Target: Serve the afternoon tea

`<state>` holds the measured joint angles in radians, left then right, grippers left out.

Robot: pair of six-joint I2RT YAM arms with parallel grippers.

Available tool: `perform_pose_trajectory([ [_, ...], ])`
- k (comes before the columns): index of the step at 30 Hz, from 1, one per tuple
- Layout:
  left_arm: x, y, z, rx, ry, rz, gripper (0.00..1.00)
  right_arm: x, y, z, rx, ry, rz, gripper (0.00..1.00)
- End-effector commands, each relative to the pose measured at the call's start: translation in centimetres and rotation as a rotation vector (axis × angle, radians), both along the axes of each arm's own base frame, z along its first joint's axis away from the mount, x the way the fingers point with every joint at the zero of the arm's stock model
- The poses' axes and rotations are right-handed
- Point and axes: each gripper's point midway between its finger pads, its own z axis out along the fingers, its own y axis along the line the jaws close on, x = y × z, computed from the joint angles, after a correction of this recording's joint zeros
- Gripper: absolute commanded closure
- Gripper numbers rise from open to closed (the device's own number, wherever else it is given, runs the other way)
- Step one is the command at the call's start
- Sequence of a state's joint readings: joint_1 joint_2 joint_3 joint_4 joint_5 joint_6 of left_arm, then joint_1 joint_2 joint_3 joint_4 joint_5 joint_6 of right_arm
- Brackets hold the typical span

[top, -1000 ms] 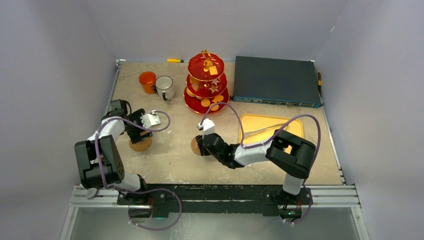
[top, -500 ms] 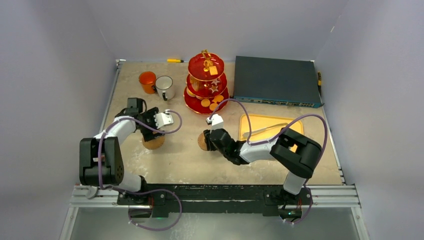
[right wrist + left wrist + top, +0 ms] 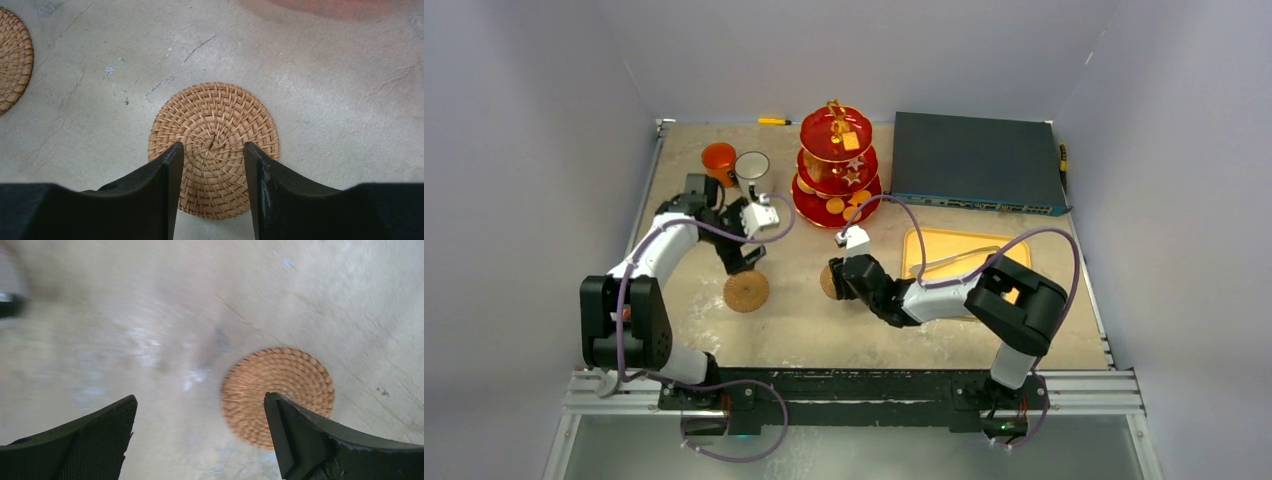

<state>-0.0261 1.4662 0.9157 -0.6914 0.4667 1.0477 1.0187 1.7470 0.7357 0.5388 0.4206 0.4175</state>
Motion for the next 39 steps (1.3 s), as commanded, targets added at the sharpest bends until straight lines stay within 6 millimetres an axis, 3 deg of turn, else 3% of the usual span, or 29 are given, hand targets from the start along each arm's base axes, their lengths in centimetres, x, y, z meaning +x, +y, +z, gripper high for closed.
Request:
perform_pose_trajectory([
  [1,4.2,-0.5,7.9,-0.122,-0.108,0.078,0.01,0.8,-0.4,3.2,0.022,-0.059,-0.023,0.45],
  [4,7.4,1.3,10.8,-0.162,-0.128,0.136,0.01,1.1,-0.3,5.4,0.056,-0.097,-0.027,0.41],
  [7,12.2,3.3,12.8,-0.178,-0.177,0.211,0.03,0.8,0.0,7.2,0.092,-0.123,-0.022,0.41],
  [10,16.3,4.2,13.1,-0.177,-0.194,0.240,0.08,0.1,0.7,8.8,0.109,-0.155,-0.013,0.43],
  [15,22.7,3.7,13.2,-0.173,-0.242,0.240,0.14,-1.3,1.9,10.3,0.127,-0.168,0.010,0.44],
  [18,24.8,2.4,12.3,-0.173,-0.258,0.212,0.16,-1.8,2.1,11.1,0.155,-0.163,0.012,0.44],
  [28,29.8,0.6,9.7,-0.139,-0.303,0.190,0.28,-2.9,1.7,11.3,0.181,-0.135,0.005,0.45],
  [33,29.7,0.8,7.6,-0.114,-0.260,0.156,0.33,-2.9,1.6,10.9,0.164,-0.127,0.000,0.46],
  [39,27.8,1.4,6.3,-0.042,-0.208,0.068,0.34,-2.5,2.0,10.7,0.147,-0.130,0.001,0.46],
])
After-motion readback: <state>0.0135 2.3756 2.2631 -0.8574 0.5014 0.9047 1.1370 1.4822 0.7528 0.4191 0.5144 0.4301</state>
